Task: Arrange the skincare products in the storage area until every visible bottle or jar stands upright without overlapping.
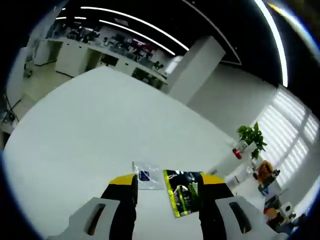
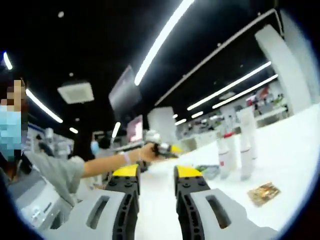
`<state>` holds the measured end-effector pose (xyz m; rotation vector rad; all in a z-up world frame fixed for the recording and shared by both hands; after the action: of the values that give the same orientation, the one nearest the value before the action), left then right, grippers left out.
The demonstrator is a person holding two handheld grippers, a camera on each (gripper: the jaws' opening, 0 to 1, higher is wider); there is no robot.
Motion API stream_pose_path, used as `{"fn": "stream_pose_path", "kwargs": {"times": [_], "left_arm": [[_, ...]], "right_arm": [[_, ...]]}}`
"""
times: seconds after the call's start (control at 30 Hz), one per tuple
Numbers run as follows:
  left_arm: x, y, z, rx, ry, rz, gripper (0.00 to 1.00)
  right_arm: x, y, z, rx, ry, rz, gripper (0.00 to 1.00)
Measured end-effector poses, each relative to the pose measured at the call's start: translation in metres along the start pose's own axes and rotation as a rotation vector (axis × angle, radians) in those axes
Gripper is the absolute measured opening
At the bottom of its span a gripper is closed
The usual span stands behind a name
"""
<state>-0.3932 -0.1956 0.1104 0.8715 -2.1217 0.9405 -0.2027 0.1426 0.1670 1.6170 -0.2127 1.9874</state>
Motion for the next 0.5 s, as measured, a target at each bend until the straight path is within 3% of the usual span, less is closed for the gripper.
{"fn": "stream_pose_path", "kwargs": {"times": [0.13, 0.23, 0.33, 0.37, 0.5], "left_arm": [[-0.008, -0.014, -0.029, -0.113, 0.041, -0.062, 0.77], [-0.014, -0.021, -0.040, -0.171, 0.089, -0.092, 0.94], [-0.021, -0.028, -0.048, -0.221, 0.147, -0.117, 1.00], [-0.025, -0.030, -0.051, -0.234, 0.168, -0.124, 1.00], [-0.040, -0.041, -0.060, -0.236, 0.309, -0.171, 1.00]], "right_arm": [[0.033, -0.010, -0.051, -0.178, -0.057, -0.040, 0.40], [0.041, -0.010, -0.083, -0.258, -0.038, -0.011, 0.57], [0.030, -0.007, -0.110, -0.323, -0.034, 0.063, 0.82], [0.024, -0.007, -0.118, -0.344, -0.040, 0.092, 0.86], [-0.008, -0.012, -0.141, -0.407, -0.128, 0.251, 0.87]]}}
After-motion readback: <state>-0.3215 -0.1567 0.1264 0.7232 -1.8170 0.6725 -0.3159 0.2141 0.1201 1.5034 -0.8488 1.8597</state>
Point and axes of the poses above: the point that each gripper's makers call its tool centre point, and the gripper's own axes: y roughly forward along the fingers, z roughly to its left, x roughly out of its top, the point moved 2 cm from there along -y, roughly backward along the fingers, and after that the axes turned 6 degrees about y, right-handed, at the moved point
